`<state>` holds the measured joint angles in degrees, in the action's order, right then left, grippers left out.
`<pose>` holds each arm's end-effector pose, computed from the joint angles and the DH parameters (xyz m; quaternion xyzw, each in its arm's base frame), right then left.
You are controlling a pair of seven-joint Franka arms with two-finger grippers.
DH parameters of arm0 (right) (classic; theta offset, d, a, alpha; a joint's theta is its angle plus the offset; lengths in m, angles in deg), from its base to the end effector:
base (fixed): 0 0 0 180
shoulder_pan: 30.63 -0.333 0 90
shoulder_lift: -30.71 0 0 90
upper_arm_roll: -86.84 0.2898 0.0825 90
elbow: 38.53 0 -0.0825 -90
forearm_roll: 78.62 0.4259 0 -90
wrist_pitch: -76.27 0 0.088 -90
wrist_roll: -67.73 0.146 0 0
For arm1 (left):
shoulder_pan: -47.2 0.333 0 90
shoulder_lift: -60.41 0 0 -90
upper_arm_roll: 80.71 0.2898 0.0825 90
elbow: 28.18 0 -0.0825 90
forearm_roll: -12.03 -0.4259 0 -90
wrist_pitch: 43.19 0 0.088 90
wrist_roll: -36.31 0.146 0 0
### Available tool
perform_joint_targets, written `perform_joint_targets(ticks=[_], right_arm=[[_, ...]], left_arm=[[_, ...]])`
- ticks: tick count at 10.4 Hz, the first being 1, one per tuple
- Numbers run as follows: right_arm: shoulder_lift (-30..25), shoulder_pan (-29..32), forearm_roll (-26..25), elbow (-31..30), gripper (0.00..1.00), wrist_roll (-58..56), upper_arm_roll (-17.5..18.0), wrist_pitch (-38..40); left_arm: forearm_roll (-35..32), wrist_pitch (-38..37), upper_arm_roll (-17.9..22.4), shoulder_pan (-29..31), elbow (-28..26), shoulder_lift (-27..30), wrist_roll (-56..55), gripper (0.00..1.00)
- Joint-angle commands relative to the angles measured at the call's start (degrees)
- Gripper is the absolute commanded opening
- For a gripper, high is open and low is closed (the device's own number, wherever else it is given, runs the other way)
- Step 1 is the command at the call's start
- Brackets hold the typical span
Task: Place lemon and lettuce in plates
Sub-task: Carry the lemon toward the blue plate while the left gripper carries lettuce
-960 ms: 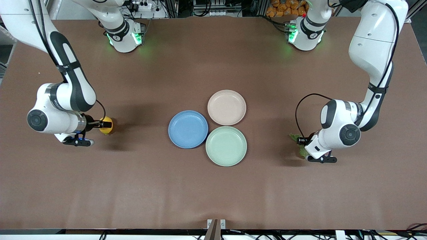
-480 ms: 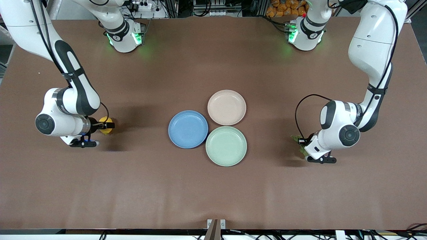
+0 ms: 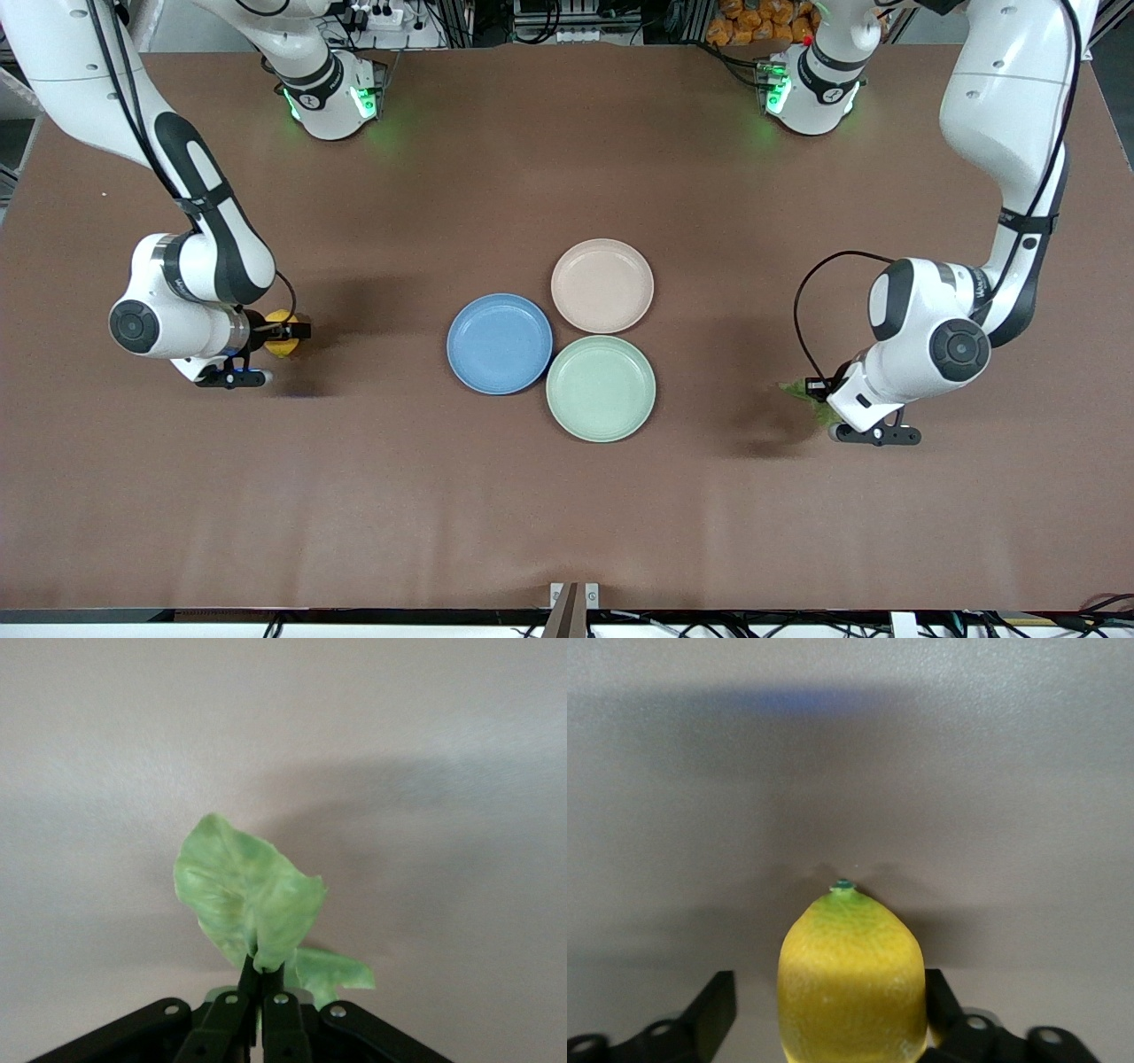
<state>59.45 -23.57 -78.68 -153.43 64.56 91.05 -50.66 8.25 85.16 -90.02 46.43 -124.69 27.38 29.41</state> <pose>0.5727 -0.0251 0.0890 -0.9893 -0.0012 0.1435 0.0253 0.6848 -0.1132 0.1802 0.9992 -0.0357 -0.0089 0.0174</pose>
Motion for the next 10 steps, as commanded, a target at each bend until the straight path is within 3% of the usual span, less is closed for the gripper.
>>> perform_joint_targets(ticks=[1,5,10], right_arm=[[-0.79,0.23,-0.21,-0.68,0.00,-0.88,0.27,0.18],[-1.14,-2.83,1.20,9.75,0.00,3.66,0.53,15.79],[-0.79,-13.45,15.60,18.29,0.00,16.92,0.71,17.85]], left_arm=[[-0.45,-2.74,-0.35,-1.78,-0.87,4.10,-4.50,0.00],[-0.36,-3.88,-3.86,-2.31,1.23,4.64,-11.80,0.00],[-0.53,-5.21,-12.12,-2.31,1.68,4.99,-27.34,0.00]])
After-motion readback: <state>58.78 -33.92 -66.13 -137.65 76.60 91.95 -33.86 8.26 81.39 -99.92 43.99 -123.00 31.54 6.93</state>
